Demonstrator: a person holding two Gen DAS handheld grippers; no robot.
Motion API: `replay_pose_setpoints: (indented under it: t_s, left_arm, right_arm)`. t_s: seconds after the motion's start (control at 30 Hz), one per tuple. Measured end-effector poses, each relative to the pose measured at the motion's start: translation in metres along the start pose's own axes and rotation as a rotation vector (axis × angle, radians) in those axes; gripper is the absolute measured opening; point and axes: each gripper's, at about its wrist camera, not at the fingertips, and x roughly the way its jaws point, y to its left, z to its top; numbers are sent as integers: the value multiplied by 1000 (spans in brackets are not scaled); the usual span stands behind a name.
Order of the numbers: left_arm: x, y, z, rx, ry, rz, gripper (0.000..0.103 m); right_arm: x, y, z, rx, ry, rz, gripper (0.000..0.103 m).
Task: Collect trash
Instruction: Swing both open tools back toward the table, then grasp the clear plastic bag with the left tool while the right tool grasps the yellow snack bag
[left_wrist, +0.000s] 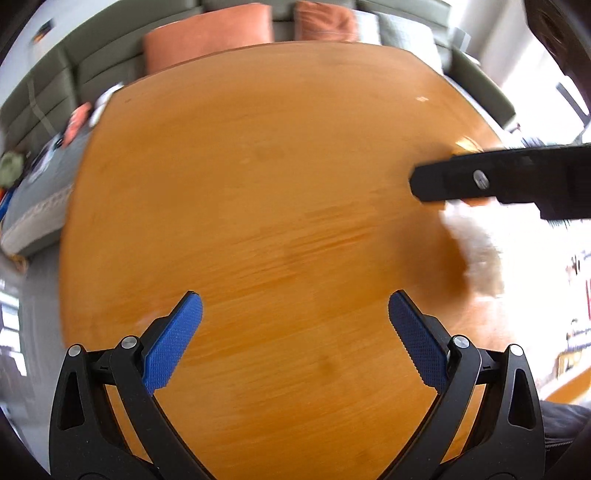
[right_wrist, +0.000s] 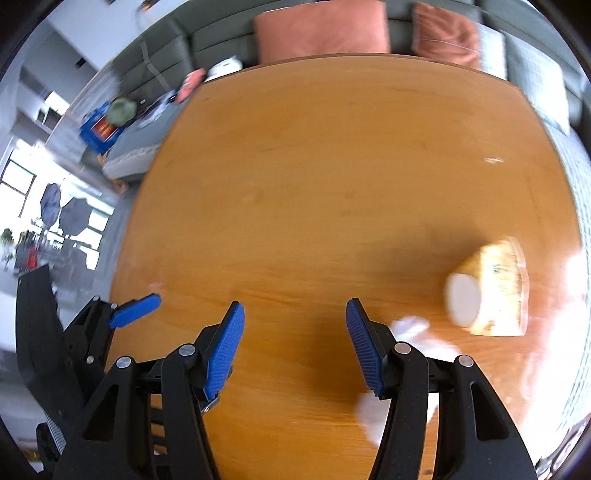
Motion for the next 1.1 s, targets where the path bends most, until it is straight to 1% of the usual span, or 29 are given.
replay_pose_setpoints:
  t_s: [0.1,0.23,0.3,0.4,0.6,0.63,0.67,0.7,0.73,0.8,0.93,1.1]
  left_arm:
    - [4,-24,8,60,15,-15,97]
    - [4,-48,18,106,23,-51,97]
    - [4,-56,21,119,26,-67,97]
    - [7,-71,30,148,38,-86,97]
    - [13,-99,38,202,65,-117,97]
    - [15,-104,39,209,73,-125,97]
    - [16,-108,40,214,79,-131,97]
    - [17,-110,40,218,84,-136,97]
    - [19,-114,41,224,91,-146,97]
    - [24,-123,43,232,99,-160,97]
    - [36,-140,45,256,125,-178,97]
    - [52,-155,45,261,152,-210,97]
  right_arm:
    - [-5,-25,0,30,-6,-27,58]
    - [-6,-55,-2,48,-3,-79,58]
    - [-1,-69,-2,52,9,-118,58]
    - [9,-87,-3,39,50,-157,58]
    - [34,-102,2,30,96,-203,58]
    - [37,-103,3,24,96,-216,49]
    - [38,-102,4,14,85,-236,38]
    - [38,-100,5,-8,67,-271,30]
    - [35,-100,6,-6,56,-263,27]
    - [30,-100,7,17,29,-237,25]
    - [13,-110,5,79,-10,-180,25]
    - [3,-114,5,102,-22,-158,25]
